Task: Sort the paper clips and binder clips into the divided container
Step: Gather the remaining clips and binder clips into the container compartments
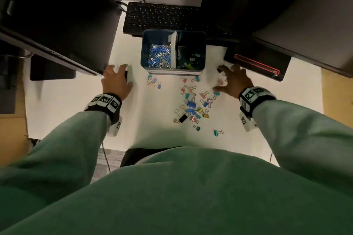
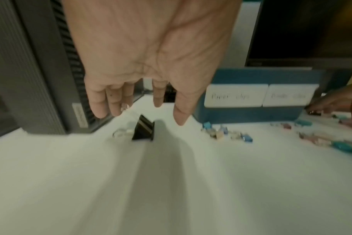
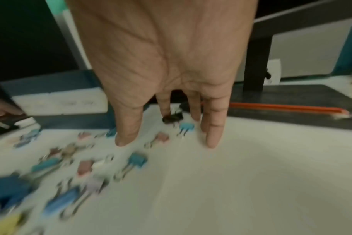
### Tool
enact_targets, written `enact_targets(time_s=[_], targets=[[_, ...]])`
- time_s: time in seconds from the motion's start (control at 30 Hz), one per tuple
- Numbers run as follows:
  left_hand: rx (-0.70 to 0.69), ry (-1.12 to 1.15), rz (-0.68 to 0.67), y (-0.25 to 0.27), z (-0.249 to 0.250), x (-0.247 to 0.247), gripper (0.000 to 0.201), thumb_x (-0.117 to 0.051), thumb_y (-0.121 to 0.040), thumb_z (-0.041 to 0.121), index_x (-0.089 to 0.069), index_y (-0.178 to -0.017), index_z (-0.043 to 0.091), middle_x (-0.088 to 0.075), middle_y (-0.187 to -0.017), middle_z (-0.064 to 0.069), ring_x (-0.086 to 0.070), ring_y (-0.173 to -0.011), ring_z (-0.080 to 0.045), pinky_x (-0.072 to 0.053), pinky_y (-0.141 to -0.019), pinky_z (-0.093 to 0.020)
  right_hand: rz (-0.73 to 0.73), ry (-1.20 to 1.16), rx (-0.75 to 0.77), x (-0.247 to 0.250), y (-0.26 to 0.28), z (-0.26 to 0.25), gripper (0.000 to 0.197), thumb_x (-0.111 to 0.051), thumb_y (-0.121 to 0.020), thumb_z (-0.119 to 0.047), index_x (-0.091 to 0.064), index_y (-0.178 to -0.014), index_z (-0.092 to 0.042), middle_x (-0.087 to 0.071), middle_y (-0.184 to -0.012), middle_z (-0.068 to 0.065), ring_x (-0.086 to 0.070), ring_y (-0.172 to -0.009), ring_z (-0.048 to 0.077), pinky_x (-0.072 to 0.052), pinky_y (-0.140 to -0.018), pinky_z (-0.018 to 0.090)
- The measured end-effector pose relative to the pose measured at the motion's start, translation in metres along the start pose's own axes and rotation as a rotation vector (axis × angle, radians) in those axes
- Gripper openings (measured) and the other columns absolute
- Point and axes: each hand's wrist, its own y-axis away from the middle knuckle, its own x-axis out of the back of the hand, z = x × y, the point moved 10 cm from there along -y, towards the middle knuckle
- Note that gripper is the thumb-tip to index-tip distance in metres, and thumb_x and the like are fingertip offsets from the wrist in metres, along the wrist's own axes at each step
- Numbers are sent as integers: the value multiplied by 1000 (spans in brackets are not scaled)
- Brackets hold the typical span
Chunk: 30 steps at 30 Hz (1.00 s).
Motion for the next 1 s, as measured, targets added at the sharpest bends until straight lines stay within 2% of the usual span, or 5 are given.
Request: enact_targets(time_s=[0.3, 0.67, 0.77, 0.9, 1.0], targets=[[-206, 98, -89, 49, 59, -54, 39, -61, -83, 11, -51, -121, 12, -41, -110, -21, -54, -86, -41, -53, -83, -48, 6, -109, 62, -49, 29, -37, 23, -55, -90, -13, -49, -111, -17, -39, -114, 14, -50, -76, 28, -41, -69, 33], [-542, 453, -61, 62, 202, 35, 35, -65, -88, 28, -53, -121, 24, -50, -116, -8, -56, -92, -17, -47, -79, -19, 182, -938, 196, 53, 34, -67, 18, -68, -86, -7, -54, -96, -14, -61, -91, 4, -66, -71, 20, -59, -57, 29], [-517, 405, -84, 38, 223, 46, 46, -63, -88, 24, -45, -130, 26, -49, -123, -11, -55, -104, -24, -49, -93, -33, 267, -772, 261, 91, 23, -106, 21, -65, -88, -8, -55, -103, -17, -59, -102, -1, -61, -82, 12, -53, -58, 13], [-501, 434, -21, 37, 203, 63, 50, -62, -88, 18, -41, -133, 22, -49, -122, -10, -52, -98, -16, -44, -86, -27, 242, -525, 285, 82, 22, -112, 37, -67, -86, -14, -54, -120, -19, -49, -125, 3, -55, -98, 13, -51, -84, 26], [-455, 438, 1, 45, 157, 49, 26, -60, -89, 16, -53, -114, 16, -57, -106, -6, -58, -90, -19, -49, -80, -32, 237, -430, 338, 54, 52, -89, 37, -68, -87, -21, -49, -119, -24, -46, -119, 3, -60, -87, 16, -51, -76, 27]])
